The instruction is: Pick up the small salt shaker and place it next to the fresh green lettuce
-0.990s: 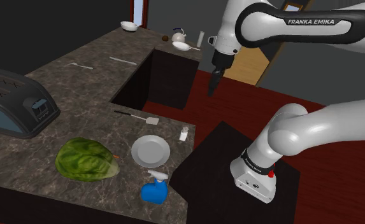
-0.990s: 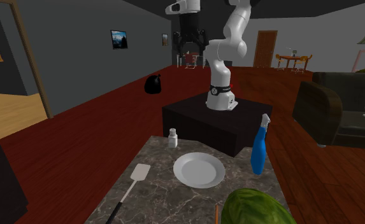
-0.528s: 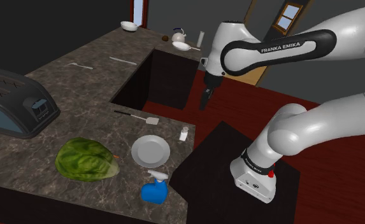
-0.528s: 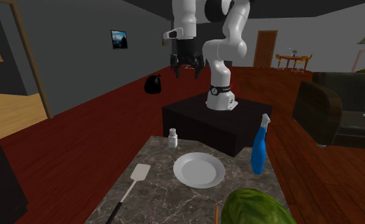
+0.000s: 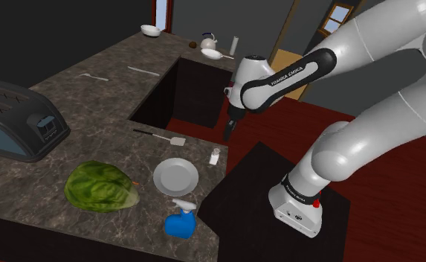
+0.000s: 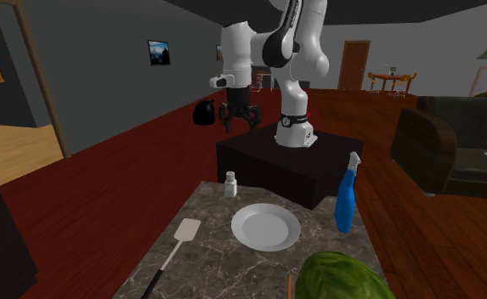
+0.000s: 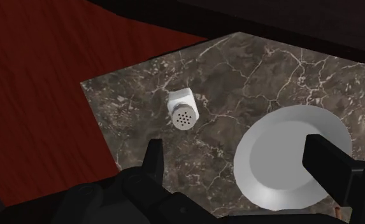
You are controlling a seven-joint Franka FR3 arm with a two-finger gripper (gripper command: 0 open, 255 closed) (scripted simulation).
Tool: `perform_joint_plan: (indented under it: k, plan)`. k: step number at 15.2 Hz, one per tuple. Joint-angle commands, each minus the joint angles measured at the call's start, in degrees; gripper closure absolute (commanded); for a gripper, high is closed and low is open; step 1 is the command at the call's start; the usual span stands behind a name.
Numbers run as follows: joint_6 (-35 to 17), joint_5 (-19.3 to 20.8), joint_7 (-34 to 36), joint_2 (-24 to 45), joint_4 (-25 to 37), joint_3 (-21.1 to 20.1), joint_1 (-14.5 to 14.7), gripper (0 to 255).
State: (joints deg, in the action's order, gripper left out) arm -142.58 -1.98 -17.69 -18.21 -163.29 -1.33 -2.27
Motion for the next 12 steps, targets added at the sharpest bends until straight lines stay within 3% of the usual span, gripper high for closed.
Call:
perform_joint_plan:
  k: [1,8,12]
  plan:
    - [-6.2,0.2,-0.7,5.7,0.0,0.4,-0.3,0]
    - [-24.3,0.0,-3.6,26.7,4.0,1.2,-1.4,0]
    - [-28.1,-0.3,-3.9,31.3,4.8,0.9,-1.6,0]
